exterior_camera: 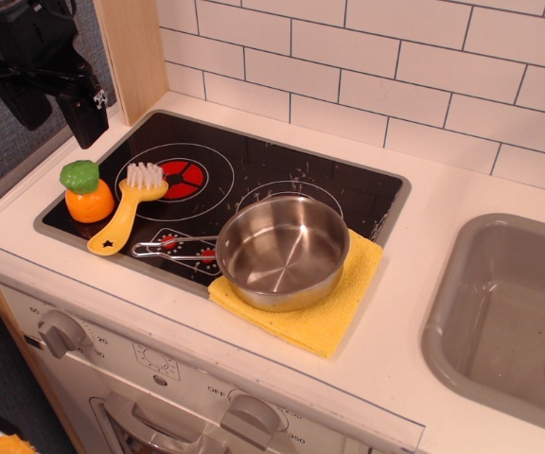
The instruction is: Place the silver pot on the back left of stove
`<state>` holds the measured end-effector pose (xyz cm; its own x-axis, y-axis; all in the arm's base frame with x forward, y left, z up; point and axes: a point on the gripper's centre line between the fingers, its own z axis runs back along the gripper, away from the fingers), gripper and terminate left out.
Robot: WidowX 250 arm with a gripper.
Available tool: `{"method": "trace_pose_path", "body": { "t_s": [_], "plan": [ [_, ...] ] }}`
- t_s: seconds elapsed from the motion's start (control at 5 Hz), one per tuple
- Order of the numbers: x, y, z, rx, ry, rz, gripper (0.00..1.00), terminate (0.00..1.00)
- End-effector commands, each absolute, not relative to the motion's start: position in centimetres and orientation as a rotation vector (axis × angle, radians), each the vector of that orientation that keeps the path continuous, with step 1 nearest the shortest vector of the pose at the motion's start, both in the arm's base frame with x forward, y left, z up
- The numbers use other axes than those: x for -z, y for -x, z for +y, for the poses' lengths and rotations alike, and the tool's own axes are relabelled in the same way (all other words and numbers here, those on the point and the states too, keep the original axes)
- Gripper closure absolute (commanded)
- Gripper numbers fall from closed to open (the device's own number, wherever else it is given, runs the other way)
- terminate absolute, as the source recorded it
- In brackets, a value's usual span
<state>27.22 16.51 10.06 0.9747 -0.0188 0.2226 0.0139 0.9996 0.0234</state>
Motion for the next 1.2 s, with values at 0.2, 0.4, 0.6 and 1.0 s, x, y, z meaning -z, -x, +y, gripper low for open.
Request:
{"method": "trace_pose_path", "body": {
  "t_s": [0.2, 0.4, 0.6, 1.0],
  "plan": [
    [-9.1, -26.0, 13.8, 0.116, -0.011, -0.212, 0.00, 0.00],
    [-9.4, -24.2, 9.9, 0.233, 0.036, -0.219, 0.00, 0.00],
    [-10.2, -22.0, 5.6, 0.375, 0.073, -0.238, 0.00, 0.00],
    [-9.0, -21.3, -2.3, 0.576, 0.086, -0.208, 0.00, 0.00]
  ]
}}
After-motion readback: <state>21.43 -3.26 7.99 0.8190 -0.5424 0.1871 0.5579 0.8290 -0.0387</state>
